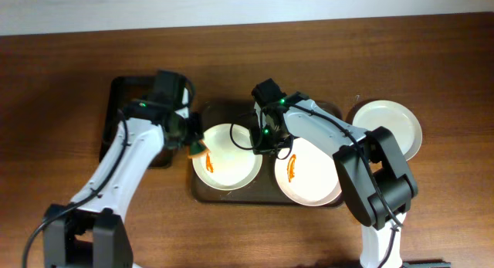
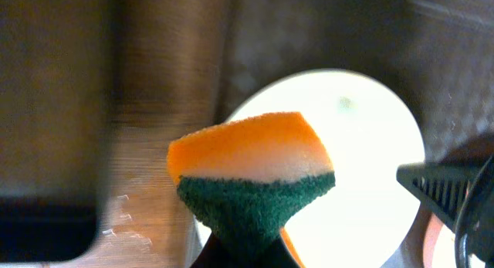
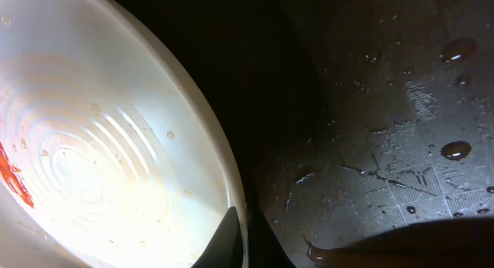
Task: Clean dirty plates on tray and stack at the side
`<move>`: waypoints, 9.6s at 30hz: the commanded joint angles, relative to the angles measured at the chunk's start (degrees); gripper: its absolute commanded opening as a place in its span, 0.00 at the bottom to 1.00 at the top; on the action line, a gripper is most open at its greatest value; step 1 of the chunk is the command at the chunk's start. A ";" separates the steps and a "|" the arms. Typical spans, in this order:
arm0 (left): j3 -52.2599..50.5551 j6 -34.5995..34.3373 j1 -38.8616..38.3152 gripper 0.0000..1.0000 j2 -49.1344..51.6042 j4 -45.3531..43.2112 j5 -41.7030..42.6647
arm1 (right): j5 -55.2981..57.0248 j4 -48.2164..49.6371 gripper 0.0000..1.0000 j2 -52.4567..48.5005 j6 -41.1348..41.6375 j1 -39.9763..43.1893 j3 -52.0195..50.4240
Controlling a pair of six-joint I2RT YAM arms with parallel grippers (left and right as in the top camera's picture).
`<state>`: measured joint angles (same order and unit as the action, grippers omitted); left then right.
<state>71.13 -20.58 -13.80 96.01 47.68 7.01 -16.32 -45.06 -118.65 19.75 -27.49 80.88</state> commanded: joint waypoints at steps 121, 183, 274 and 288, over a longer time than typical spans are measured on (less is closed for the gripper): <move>-7.78 -11.13 -9.49 0.00 -4.68 -3.52 -12.35 | 96.08 -21.18 0.04 18.88 -3.48 -15.26 12.09; -8.41 -11.13 -9.55 0.00 -4.68 -4.52 -12.17 | 12.98 -9.60 0.56 21.79 0.68 22.99 -23.52; 7.80 -2.89 -13.20 0.00 15.19 3.02 -25.42 | -1.92 18.10 0.04 9.84 0.04 6.12 -24.28; 15.10 1.18 -14.97 0.00 27.21 6.71 -0.90 | -1.92 18.08 0.04 9.84 0.02 6.12 -24.28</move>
<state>85.73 -20.51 -28.10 118.89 54.41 5.65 -22.22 -25.89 -106.13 20.53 -21.21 58.08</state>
